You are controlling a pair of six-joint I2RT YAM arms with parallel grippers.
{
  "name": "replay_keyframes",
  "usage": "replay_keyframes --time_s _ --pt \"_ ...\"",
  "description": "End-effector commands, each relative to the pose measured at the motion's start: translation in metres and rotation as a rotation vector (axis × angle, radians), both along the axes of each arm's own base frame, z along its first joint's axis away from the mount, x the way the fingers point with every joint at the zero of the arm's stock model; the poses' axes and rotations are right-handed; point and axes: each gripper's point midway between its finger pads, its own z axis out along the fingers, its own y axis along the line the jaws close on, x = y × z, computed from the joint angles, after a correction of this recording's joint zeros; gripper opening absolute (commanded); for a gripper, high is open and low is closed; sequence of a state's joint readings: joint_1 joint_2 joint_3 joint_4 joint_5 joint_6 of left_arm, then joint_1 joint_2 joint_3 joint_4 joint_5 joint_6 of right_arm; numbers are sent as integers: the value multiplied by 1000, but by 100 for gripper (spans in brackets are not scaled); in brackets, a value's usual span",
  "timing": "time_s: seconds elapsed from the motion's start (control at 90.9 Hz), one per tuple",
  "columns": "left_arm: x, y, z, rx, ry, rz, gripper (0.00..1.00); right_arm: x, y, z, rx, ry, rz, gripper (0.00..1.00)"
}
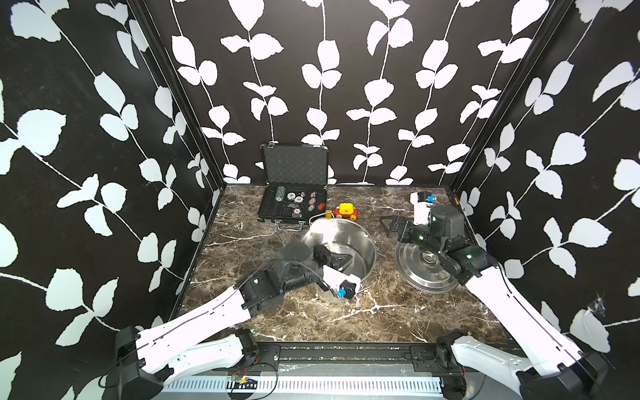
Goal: Stir the soup with a spoon
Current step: Stir the soup in the pan with a stick, then place the spoon at the center of the board.
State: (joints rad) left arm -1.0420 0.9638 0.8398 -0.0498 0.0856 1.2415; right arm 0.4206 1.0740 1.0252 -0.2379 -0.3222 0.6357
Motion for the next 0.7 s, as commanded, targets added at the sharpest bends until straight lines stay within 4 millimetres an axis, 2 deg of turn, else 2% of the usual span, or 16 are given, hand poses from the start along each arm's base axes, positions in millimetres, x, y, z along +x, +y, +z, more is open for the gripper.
replay_keyframes --time_s 0.0,0.099,0.231,0.297,0.451,0.539,0.616,0.693 --pt "-1 -4 22 -32 -326 -21 0 -20 57 32 314 77 260 89" --pt "-10 -10 14 -6 -477 -68 0 -31 90 34 400 101 353 86" --pt "-16 -12 7 5 -481 -95 0 -45 123 36 418 113 443 84" --pt "-18 -12 4 12 -484 -102 0 -49 133 38 425 114 468 82" --pt "-21 -11 8 -3 -489 -102 0 -51 147 26 427 162 479 76" --pt "-20 -12 6 3 -482 -99 0 -52 150 25 445 164 489 65" --pt "-18 -12 2 10 -471 -94 0 -51 149 24 451 162 478 48" --pt "-16 -12 1 13 -463 -81 0 -50 147 27 457 145 464 34"
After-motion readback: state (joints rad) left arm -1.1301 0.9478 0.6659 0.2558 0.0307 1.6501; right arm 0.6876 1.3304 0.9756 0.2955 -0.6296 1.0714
